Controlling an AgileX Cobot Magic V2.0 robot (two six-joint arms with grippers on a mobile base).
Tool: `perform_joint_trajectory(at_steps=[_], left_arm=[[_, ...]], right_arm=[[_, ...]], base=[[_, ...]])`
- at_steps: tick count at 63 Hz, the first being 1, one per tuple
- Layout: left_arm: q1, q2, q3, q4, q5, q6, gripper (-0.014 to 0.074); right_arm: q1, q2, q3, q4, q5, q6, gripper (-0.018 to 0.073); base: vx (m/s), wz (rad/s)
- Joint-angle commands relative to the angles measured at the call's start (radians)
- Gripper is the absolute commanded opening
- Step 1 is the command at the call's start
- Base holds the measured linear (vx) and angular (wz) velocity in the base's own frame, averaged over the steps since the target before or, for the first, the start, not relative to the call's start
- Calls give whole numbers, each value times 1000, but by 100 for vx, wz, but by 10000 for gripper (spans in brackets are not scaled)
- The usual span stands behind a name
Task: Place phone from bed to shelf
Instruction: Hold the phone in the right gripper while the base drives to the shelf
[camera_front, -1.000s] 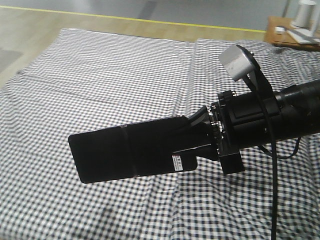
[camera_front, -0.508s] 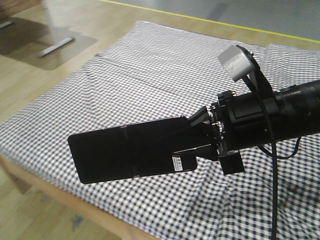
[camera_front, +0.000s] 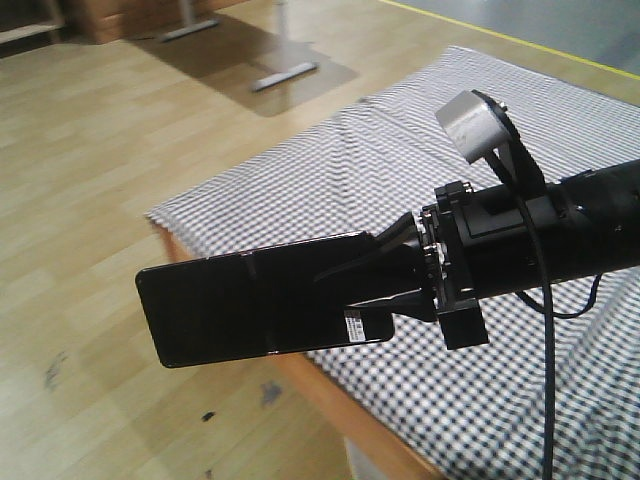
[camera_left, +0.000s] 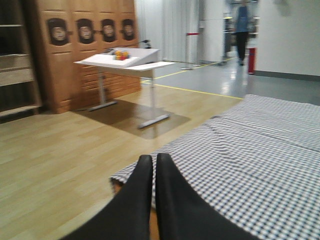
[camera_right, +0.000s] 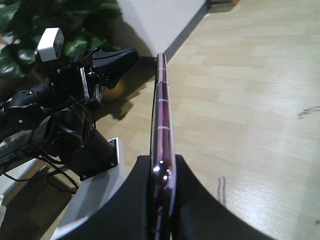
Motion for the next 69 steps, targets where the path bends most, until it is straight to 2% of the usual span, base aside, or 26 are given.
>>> perform_joint_trajectory(at_steps=[1, 37, 69], left_arm=[[-5, -7, -25, -11, -69, -9, 1], [-5, -7, -25, -11, -69, -9, 1], [-5, -7, -25, -11, -69, -9, 1]], right_arm=[[-2, -30, -27, 95, 80, -6, -3], [-2, -30, -27, 95, 80, -6, -3], [-2, -30, -27, 95, 80, -6, -3]], base=[[-9, 68], [-5, 66], [6, 38]])
